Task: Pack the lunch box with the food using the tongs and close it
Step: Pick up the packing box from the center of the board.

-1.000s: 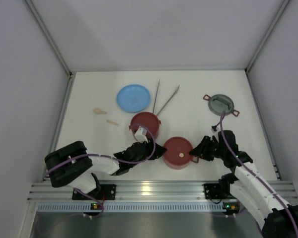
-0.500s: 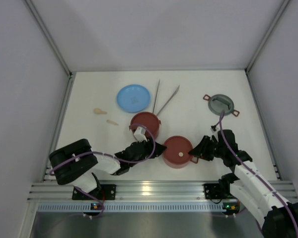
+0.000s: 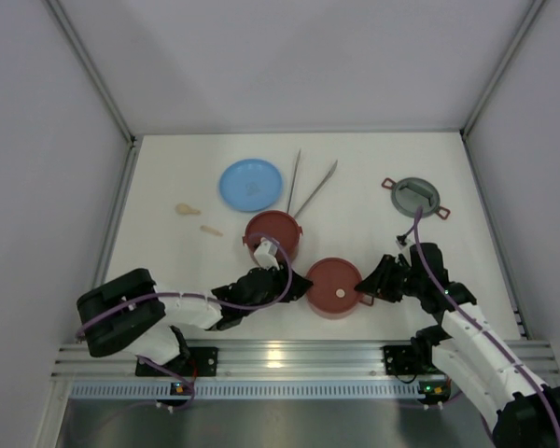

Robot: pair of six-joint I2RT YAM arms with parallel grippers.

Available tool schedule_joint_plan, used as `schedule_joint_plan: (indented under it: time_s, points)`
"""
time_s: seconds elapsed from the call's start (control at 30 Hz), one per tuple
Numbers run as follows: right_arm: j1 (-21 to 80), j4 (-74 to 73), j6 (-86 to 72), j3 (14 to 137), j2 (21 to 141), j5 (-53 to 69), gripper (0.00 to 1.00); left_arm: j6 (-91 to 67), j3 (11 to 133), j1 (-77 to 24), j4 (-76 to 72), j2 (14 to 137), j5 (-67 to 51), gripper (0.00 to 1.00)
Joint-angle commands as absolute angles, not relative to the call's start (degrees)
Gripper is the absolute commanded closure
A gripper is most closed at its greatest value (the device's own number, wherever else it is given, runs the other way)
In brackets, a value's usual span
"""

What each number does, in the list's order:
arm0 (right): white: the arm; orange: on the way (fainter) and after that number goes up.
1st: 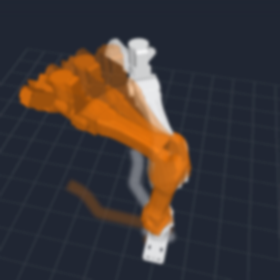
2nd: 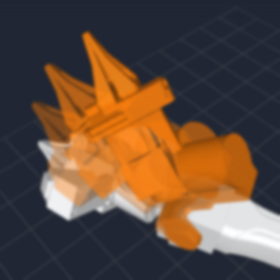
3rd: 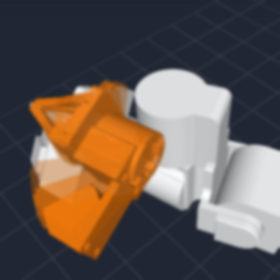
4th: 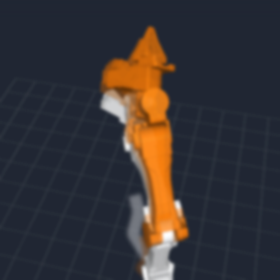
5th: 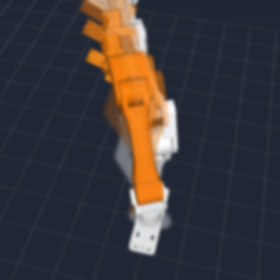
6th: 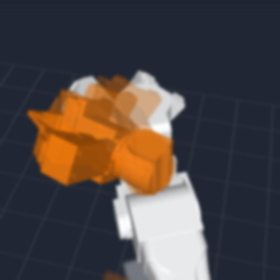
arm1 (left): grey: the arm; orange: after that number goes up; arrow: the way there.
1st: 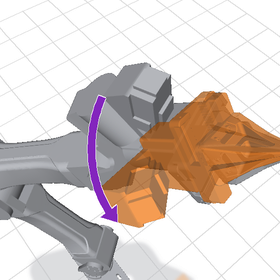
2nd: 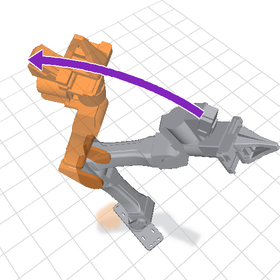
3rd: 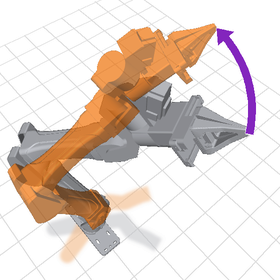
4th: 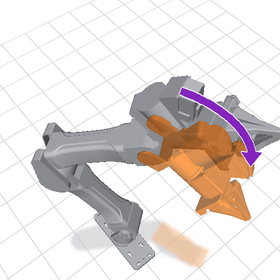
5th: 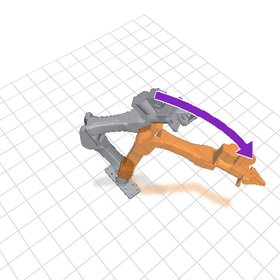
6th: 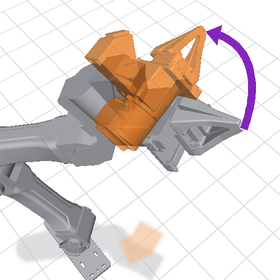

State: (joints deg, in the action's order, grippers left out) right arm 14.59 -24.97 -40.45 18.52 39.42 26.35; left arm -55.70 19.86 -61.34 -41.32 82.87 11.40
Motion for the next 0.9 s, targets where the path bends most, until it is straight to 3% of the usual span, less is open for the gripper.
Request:
schedule_joint_plan:
  time_s: [0.0, 0.87]
  points:
    - [14.68, -21.27, -41.92, 22.59, 38.23, 28.39, 0.91, -52.38, 21.27, -63.63, -36.66, 79.81, 8.17, 1.0]
    - [14.68, -23.38, -42.28, 30.32, 41.57, 30.06, 0.91, -49.83, 29.17, -66.18, -19.25, 68.82, 10.02, 1.0]
